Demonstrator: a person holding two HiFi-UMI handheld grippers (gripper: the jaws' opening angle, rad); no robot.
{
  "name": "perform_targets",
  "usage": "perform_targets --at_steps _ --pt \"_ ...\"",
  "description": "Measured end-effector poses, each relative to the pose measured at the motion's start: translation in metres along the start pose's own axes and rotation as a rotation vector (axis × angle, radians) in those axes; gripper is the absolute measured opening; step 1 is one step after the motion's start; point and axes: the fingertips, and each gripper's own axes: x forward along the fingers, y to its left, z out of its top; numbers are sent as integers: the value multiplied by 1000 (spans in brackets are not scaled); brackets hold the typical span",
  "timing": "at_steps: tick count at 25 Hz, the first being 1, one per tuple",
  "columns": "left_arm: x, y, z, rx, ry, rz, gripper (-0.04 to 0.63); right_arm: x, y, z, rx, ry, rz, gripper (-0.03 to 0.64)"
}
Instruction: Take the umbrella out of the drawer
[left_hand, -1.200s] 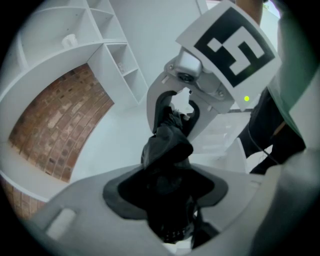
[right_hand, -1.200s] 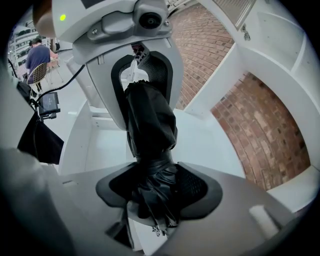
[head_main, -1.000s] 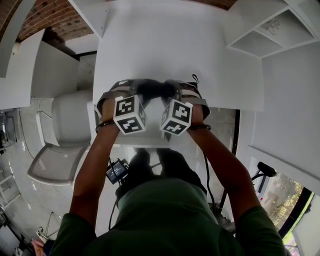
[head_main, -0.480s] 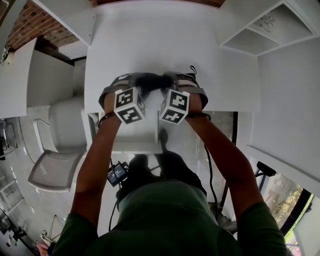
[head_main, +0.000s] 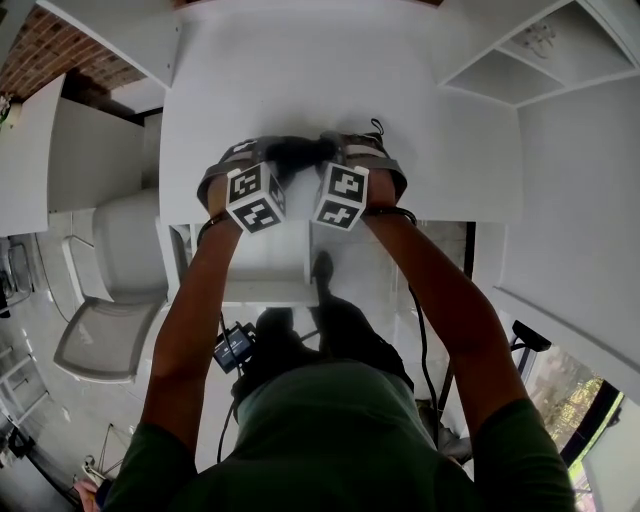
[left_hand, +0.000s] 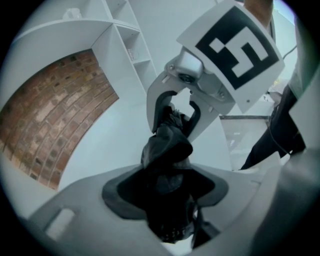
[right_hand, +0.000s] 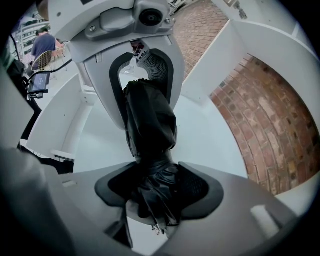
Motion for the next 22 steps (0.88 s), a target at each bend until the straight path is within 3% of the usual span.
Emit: perform_targets --at_steps 11,22 --pt "18 -2 -17 -56 -29 31 264 18 8 -3 16 32 30 275" --pt "-40 16 -18 -60 -96 162 279 -3 19 -6 81 44 39 273"
